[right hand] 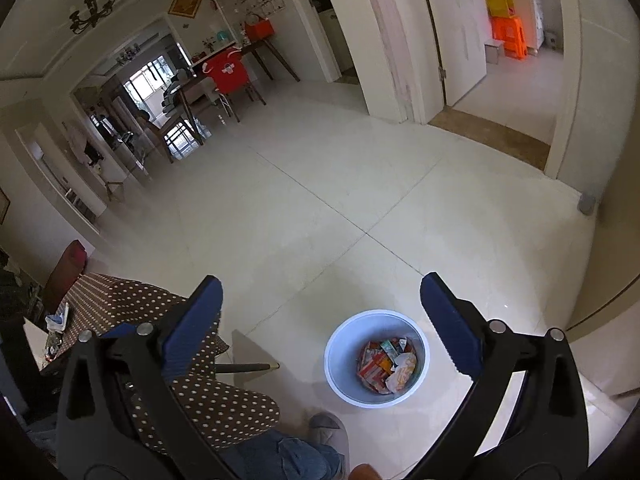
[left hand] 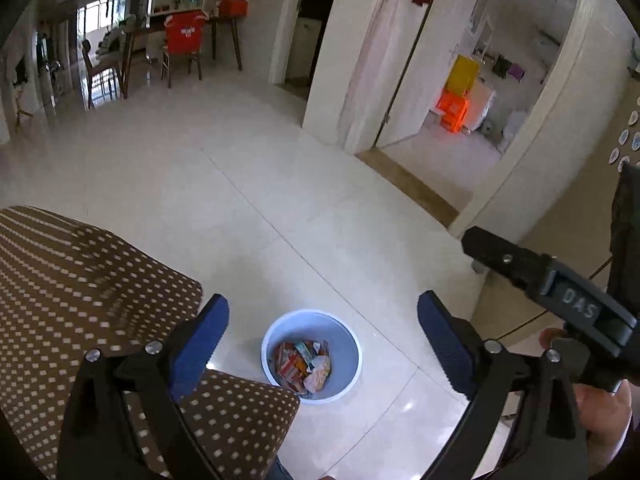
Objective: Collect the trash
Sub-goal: 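Move both open tools back over the table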
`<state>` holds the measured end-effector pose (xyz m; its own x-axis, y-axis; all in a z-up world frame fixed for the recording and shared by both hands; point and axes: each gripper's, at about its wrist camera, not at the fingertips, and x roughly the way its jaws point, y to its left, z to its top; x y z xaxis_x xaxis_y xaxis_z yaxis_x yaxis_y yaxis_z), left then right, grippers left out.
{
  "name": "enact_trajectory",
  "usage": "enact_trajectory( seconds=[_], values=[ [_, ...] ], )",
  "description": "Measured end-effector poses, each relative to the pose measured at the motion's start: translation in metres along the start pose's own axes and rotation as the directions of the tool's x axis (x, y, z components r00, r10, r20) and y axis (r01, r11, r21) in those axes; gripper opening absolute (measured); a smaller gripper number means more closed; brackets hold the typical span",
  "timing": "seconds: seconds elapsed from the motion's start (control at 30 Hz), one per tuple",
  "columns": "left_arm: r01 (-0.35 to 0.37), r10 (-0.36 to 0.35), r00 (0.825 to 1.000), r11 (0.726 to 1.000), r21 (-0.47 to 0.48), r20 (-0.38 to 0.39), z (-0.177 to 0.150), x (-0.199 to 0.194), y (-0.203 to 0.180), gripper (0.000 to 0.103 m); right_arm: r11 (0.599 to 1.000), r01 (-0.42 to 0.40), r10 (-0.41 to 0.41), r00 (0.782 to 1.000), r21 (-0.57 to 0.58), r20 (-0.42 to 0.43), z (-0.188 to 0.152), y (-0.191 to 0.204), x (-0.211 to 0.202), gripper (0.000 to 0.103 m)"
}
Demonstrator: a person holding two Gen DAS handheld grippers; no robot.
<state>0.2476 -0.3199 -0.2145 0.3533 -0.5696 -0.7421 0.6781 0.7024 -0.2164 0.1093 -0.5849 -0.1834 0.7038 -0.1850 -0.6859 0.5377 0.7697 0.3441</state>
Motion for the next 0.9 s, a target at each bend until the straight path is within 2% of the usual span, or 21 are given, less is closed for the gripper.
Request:
enact_trajectory(
  seconds=[0.17,0.2,0.27,0.33,0.4,0.43,0.67,0.9],
  values=[
    [-0.024,0.024,0.997,1.000,0.003,0.077,0.001,-0.045,0.008,0.094,0.995,0.018,-0.011,0.998,-0.095,0.066,0.006,0.038,-0.029,0.097],
    [-0.030,0.029,0.996,1.000,0.004,0.090,0.001,-0.053,0.011,0.094,0.992,0.022,-0.009,0.995,-0.126,0.101,0.008,0.046,-0.038,0.097],
    [-0.038,0.037,0.992,0.999,0.002,0.121,0.001,-0.073,0.018,0.094,0.980,0.050,-0.005,0.973,-0.192,0.230,0.008,0.073,-0.068,0.097],
    [-0.053,0.053,0.987,0.999,-0.005,0.152,-0.001,-0.092,0.026,0.095,0.972,0.064,0.000,0.962,-0.227,0.271,0.008,0.091,-0.077,0.097],
    [-0.075,0.079,0.981,0.997,-0.026,0.180,-0.005,-0.113,0.040,0.095,0.966,0.030,0.024,0.978,-0.255,0.206,0.007,0.106,-0.068,0.097],
    [-0.082,0.087,0.979,0.996,-0.034,0.186,-0.007,-0.119,0.045,0.095,0.964,-0.016,0.065,0.982,-0.266,0.178,0.006,0.115,-0.064,0.097],
    [-0.173,0.199,0.948,0.977,-0.122,0.248,-0.028,-0.178,0.101,0.095,0.920,-0.166,0.213,0.972,-0.356,0.097,-0.022,0.181,-0.049,0.097],
    [-0.263,0.325,0.911,0.932,-0.248,0.253,-0.057,-0.220,0.163,0.095,0.865,-0.272,0.307,0.952,-0.422,0.017,-0.044,0.250,-0.037,0.097]
  ],
)
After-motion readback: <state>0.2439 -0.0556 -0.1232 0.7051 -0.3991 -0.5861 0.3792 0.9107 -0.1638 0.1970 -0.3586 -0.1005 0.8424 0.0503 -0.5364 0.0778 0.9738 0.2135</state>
